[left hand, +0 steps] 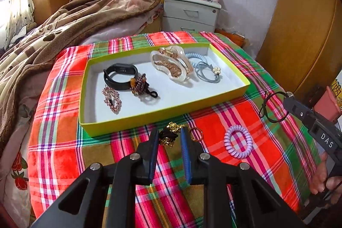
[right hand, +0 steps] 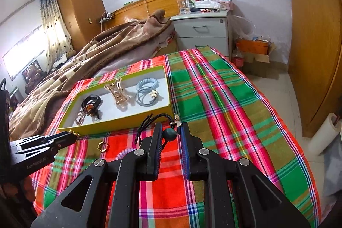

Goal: Organize jewelry
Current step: 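Carry both items into the box and open the left gripper on the gold clip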

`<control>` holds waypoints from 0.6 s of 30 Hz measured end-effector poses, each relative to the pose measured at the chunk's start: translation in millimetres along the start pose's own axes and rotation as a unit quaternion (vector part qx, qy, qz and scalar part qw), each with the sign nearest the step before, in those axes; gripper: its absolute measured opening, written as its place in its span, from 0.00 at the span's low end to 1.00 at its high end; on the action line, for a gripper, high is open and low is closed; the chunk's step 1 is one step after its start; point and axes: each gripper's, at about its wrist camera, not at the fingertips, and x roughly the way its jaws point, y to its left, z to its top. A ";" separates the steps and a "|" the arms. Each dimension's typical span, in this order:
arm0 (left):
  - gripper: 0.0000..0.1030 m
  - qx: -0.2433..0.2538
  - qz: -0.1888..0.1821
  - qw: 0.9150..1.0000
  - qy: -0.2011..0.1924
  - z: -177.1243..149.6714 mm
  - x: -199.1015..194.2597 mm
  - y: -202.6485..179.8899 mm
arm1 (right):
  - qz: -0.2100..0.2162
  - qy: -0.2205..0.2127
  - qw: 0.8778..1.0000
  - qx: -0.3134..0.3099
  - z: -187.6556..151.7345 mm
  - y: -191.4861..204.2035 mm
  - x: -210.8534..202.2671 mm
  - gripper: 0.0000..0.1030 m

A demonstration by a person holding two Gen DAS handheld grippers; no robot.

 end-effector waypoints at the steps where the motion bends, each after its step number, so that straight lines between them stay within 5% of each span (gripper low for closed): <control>1: 0.21 -0.001 0.000 1.000 -0.003 1.5 -2.3 1.2 | 0.001 -0.002 1.000 -0.002 0.8 1.6 -1.3 0.17; 18: 0.21 -0.029 0.012 0.999 -0.021 42.7 0.3 44.7 | 0.045 0.017 0.998 -0.036 41.6 42.0 43.7 0.17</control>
